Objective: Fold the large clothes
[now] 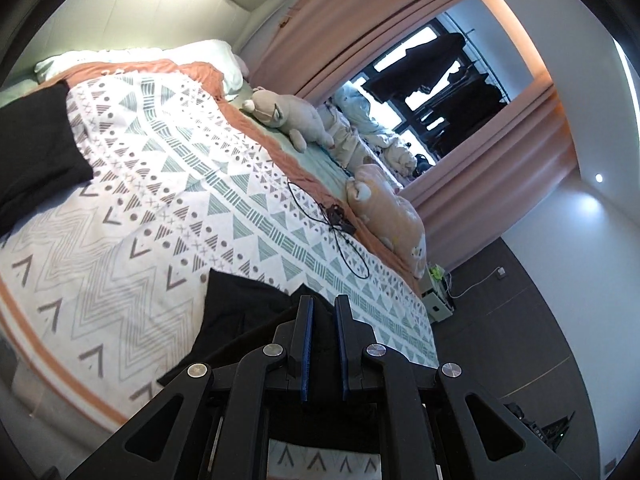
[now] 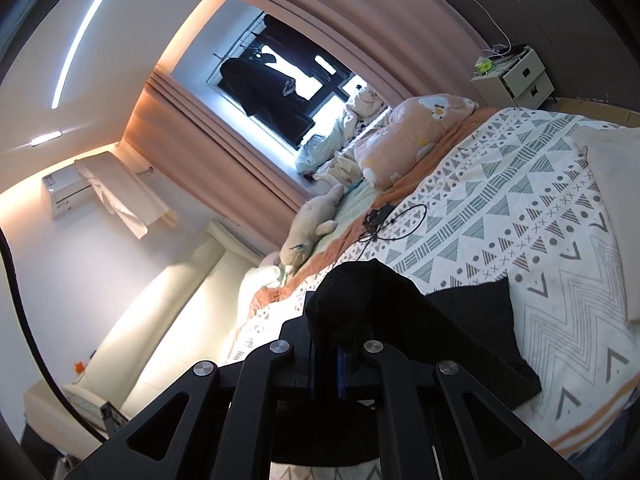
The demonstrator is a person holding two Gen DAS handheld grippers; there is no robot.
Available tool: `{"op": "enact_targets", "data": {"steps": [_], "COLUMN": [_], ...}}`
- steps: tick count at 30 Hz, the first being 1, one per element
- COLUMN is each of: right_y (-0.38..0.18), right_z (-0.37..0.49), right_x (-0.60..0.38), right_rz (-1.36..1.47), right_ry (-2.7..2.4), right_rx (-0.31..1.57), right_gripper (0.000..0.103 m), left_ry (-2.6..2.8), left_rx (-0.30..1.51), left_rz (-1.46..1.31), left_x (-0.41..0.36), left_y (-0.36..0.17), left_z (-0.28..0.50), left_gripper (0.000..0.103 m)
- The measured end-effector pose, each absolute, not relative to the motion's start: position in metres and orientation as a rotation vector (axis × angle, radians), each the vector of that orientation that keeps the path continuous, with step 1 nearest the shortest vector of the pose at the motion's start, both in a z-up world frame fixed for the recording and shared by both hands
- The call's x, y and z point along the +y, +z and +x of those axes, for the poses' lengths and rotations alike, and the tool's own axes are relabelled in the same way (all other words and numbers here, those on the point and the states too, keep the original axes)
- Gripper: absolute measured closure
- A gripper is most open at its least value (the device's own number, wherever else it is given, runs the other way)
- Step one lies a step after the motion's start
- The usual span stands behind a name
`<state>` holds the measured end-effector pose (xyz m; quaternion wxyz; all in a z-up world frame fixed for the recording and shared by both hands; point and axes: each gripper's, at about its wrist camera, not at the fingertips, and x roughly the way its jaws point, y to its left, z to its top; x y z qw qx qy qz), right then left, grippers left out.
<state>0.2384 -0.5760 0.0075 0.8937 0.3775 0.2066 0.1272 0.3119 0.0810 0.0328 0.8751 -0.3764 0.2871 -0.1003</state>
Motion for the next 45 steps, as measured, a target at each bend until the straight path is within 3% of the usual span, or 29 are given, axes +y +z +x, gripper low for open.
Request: {"op": "enact_targets", "data": {"steps": [15,30,31,32,33,34,35,37,45], "right_y": [-0.048,-0.139,-0.143,-0.148,-0.152,-0.155,-0.156,-0.156,-0.171], "right_z": [0.372,0.485,0.489,0.493,0.494,0.493,0.490,0.484,0.444], "right_x": [-0.587,-0.587,-0.587,-0.588,-0.589,-0.591,-0.593,-0.597,-0.616], "right_rz": [0.799,0.764,0.749,0.742,0.743,0.745,0.740,0.712,0.675], "right_ry": [0.156,0.025,0.001,-0.018,-0.026,-0.032,-0.042,-0.060,-0.105], "right_rx": [0.540,0.686,0.701,0.721,0.732,0.731,0.723,0.727,0.810], "right_gripper": [0.096,0.092,0.090,0.080,0.061,0.053,0.046,0.046,0.046], "left_ry": [-0.201,-0.125,-0.114,-0.097,-0.085,-0.088,-0.091,-0.065,-0.024], "left_rx": [0.736,0.884,0.885,0.897,0.913,0.914,0.900,0.863,0.949], "left_rz": [-0.757,-0.764,-0.764,-0.757,-0.756,-0.769,-0.781,-0.774,-0.666], "left_x": [0.059,0.049,0.049,0.048,0.048,0.050,0.052,0.057,0.064], "left_y": [-0.019,-0.123,-0.127,-0.130,-0.132,-0.135,-0.135,-0.131,-0.152], "left_z": [0.480,0.596,0.600,0.603,0.606,0.606,0.604,0.597,0.558], "left_gripper": [0.092,0.091,0.090,0.086,0.073,0.056,0.050,0.044,0.043]}}
